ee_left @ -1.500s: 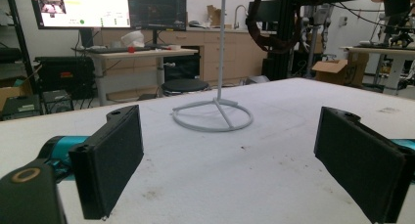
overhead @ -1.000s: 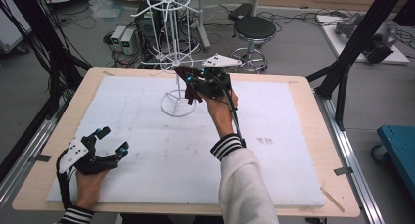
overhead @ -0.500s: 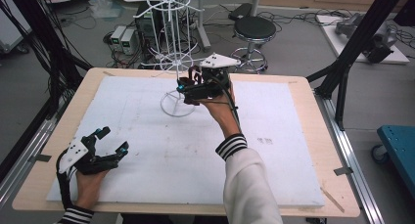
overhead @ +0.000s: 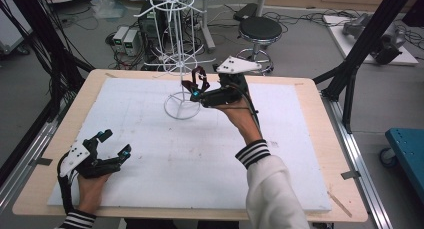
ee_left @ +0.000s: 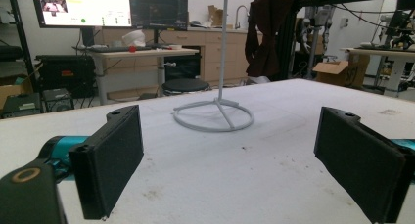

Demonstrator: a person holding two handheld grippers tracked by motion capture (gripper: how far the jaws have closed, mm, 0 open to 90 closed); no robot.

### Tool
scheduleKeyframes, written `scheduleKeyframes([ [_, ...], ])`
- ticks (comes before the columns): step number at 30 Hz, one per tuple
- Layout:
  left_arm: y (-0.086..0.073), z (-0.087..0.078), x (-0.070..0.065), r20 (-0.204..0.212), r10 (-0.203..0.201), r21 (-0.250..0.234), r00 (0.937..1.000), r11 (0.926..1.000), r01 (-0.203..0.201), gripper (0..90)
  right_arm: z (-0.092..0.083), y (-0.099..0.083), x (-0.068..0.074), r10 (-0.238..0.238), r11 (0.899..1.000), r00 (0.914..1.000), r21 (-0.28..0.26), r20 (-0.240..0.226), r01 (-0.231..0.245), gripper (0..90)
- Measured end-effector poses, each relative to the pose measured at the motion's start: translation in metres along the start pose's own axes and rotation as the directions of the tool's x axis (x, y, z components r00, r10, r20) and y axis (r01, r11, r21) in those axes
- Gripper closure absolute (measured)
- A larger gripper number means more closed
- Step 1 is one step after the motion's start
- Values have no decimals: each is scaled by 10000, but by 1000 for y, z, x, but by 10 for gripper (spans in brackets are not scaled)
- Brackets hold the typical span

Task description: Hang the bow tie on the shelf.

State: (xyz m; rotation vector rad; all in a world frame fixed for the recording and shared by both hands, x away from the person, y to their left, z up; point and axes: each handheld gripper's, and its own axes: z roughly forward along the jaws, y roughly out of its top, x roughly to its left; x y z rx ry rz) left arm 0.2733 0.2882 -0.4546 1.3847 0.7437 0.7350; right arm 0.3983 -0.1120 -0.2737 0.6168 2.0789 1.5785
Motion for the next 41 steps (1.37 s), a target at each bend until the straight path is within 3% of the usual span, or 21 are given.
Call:
scheduleKeyframes([
  [4,0,0,1,-5,-133,13,9999,9999,133,113,-29,-12,2,-93,9993,9999,-364,78,95,6],
  [9,0,0,1,9,-91,20,10000,10000,91,113,-72,-36,11,-379,9980,9978,-489,546,405,6],
  [15,0,0,1,-14,-108,18,9999,9999,108,113,-123,-79,20,-233,9966,9914,-749,1286,332,6],
  [19,0,0,0,19,-22,21,10000,10000,22,112,-149,-122,20,585,9906,9832,-1324,1729,-356,6],
  [22,0,-1,0,32,13,10,10000,10000,-13,112,-163,-159,21,1089,9822,9676,-1744,2280,-695,6],
  [27,0,-1,0,31,55,-34,10000,10000,-55,112,-172,-200,23,1671,9690,9456,-2236,2790,-1053,6],
  [30,0,-1,0,20,25,-54,10000,10000,-25,112,-170,-215,23,1576,9729,9357,-2119,3157,-924,6],
  [34,0,-1,0,48,88,-50,9999,9999,-87,112,-167,-224,22,1702,9711,9309,-2151,3233,-1029,6],
  [37,0,-1,0,27,63,-63,10000,10000,-63,112,-166,-224,20,1764,9695,9350,-2186,3077,-1110,6],
  [41,0,-2,0,31,68,-97,10000,9999,-68,112,-165,-224,21,1652,9724,9344,-2106,3157,-1008,6],
])
